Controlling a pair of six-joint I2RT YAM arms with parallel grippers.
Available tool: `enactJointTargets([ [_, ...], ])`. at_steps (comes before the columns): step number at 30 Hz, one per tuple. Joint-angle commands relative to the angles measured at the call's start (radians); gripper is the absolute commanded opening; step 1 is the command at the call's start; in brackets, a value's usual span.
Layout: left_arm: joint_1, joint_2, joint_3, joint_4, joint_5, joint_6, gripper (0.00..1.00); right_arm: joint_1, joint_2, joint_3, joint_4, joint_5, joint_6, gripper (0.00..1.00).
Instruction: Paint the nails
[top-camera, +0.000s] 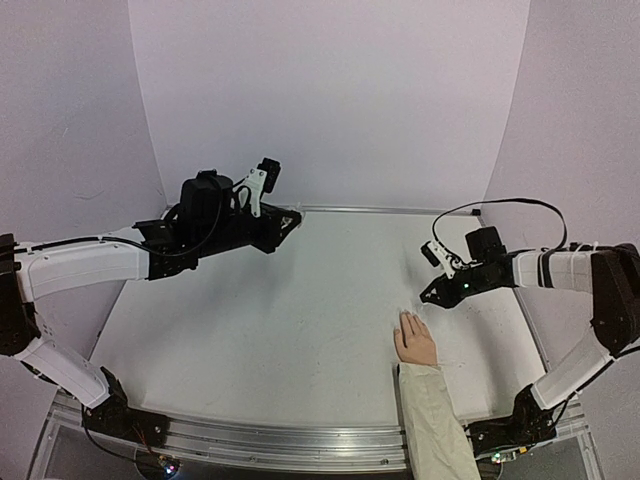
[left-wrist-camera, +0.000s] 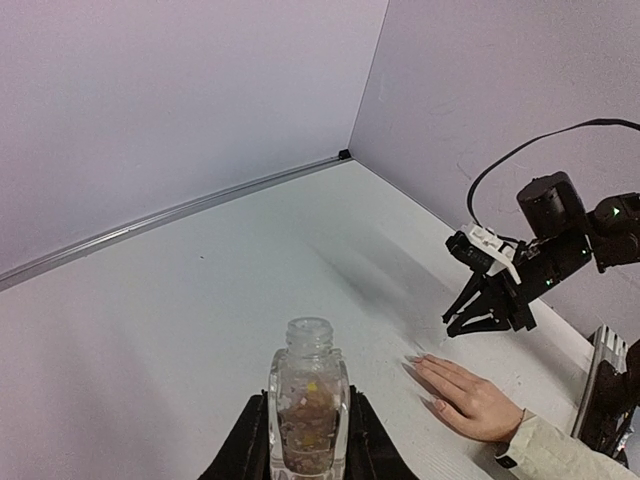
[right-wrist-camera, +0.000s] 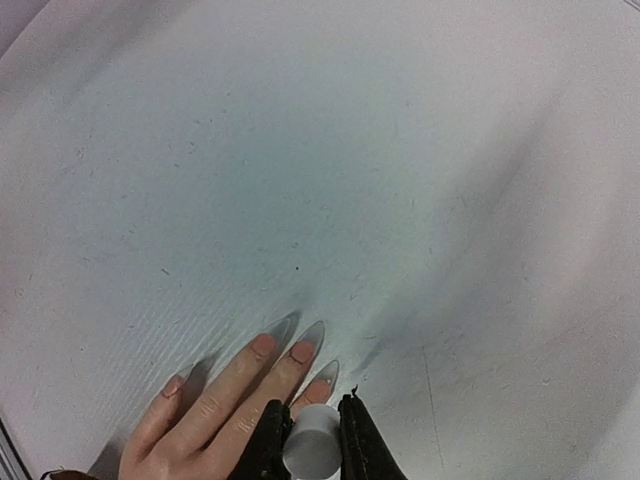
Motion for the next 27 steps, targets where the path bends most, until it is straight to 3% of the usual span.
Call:
enactJointTargets([
  [1, 0.004, -0.013, 0.045, 0.028, 0.002, -0.01, 0.0, 0.007, 0.045, 0.036, -0.044, -0.046, 0.037, 0.0],
  [27, 0.005, -0.016, 0.043, 0.029, -0.014, -0.001, 0.0, 0.041, 0.073, 0.028, 0.037, 0.048, 0.111, 0.0],
])
